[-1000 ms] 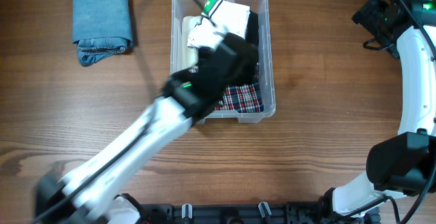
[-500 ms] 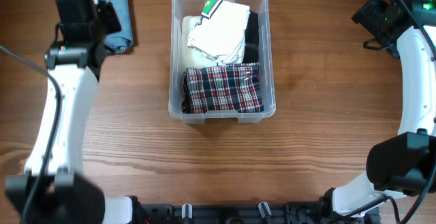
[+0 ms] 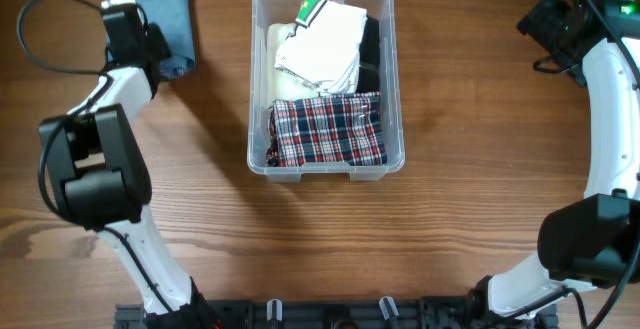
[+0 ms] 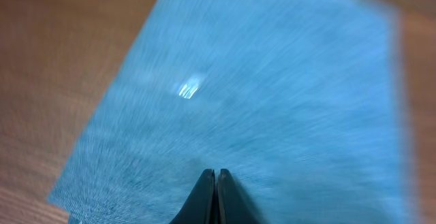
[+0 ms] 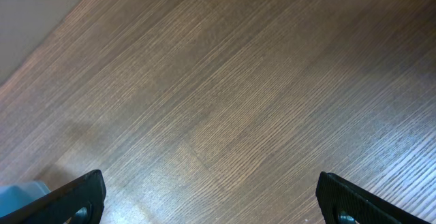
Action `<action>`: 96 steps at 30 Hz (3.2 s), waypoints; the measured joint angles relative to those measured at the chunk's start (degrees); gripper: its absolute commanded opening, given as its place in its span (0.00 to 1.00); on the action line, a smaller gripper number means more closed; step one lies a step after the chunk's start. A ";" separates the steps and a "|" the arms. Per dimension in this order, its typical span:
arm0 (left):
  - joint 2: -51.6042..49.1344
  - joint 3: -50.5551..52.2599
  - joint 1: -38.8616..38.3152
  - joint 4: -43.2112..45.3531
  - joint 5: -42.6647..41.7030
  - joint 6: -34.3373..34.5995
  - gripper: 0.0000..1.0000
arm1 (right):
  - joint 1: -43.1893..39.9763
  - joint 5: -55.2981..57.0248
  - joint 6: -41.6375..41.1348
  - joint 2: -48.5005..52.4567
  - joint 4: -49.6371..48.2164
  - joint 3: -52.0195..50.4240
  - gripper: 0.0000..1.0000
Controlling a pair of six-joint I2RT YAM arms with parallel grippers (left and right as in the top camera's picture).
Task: Pack container
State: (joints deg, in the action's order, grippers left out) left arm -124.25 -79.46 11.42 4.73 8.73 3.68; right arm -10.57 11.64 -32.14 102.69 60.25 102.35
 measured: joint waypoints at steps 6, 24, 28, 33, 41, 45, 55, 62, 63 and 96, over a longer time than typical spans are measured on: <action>-1.11 -0.85 1.84 -4.39 -0.02 0.00 0.04 | 0.00 -0.02 0.00 0.00 0.02 0.00 1.00; 5.29 -3.15 2.95 -39.06 -7.85 0.02 0.08 | 0.00 0.00 0.00 0.00 0.00 0.00 1.00; 10.84 -0.31 2.93 -39.08 -9.09 0.61 0.54 | 0.00 0.00 0.00 0.00 0.00 0.00 1.00; 21.99 -0.15 2.93 -37.57 -10.03 5.84 0.59 | 0.00 0.00 0.00 0.00 0.00 0.00 1.00; 25.40 -0.13 2.93 -40.81 -16.72 8.33 0.54 | 0.00 0.00 0.00 0.00 0.02 0.00 1.00; 26.64 -0.13 2.93 -42.84 -17.66 8.68 0.54 | 0.00 0.00 0.00 0.00 0.00 0.00 1.00; 27.93 -0.13 6.60 -37.22 -19.19 16.28 0.60 | 0.00 -0.02 0.00 0.00 0.00 0.00 1.00; 18.60 -0.13 16.33 -35.74 -23.71 21.16 0.61 | 0.00 -0.02 0.00 0.00 0.00 0.00 1.00; 17.79 -0.13 17.14 -35.58 -24.63 21.31 0.62 | 0.00 0.00 0.00 0.00 0.00 0.00 1.00; -0.68 -0.42 20.11 -23.93 -54.34 14.38 0.81 | 0.00 -0.02 0.00 0.00 0.00 0.00 1.00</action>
State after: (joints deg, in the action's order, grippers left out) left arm -124.92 -79.88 31.53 -19.20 -45.60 18.06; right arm -10.57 11.62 -32.14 102.69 60.25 102.35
